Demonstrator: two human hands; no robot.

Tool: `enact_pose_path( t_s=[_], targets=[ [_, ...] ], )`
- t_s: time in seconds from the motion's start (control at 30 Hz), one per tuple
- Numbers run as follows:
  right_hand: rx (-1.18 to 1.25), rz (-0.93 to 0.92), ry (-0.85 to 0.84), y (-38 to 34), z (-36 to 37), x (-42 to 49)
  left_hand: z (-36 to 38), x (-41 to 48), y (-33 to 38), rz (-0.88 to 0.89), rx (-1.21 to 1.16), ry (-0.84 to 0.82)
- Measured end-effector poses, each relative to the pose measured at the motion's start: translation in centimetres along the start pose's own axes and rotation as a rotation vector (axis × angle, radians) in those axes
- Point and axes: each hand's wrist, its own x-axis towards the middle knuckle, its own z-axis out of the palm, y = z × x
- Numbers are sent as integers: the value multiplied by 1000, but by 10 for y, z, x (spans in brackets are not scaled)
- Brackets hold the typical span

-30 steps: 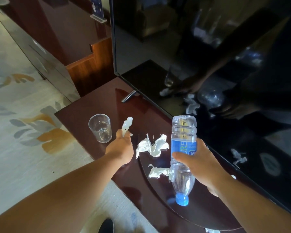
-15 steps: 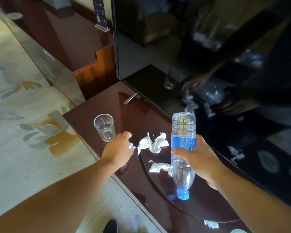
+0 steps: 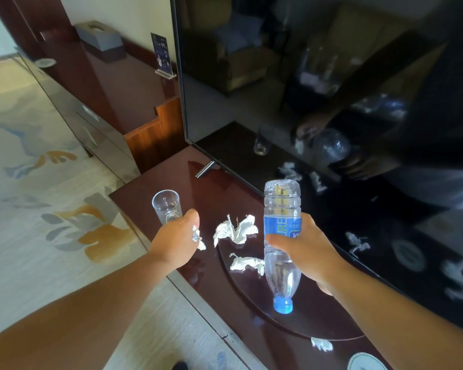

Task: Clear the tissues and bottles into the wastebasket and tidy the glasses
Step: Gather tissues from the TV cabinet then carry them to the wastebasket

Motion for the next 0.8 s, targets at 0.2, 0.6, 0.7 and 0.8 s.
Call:
enact_pose_path(
  t_s=[0.2,0.6,0.7,0.8],
  targets=[
    [33,-14,-6,-1,-6,-12,-22,-2,11,150,79,17],
    [38,-16,48,-1,-15,-28,-37,-6,29,233,42,7],
    [48,14,86,2,-14,-32,-35,-1,28,279,25,-37],
    [44,51,142,5,-12,-35,-33,10,26,299,-33,-42]
  ],
)
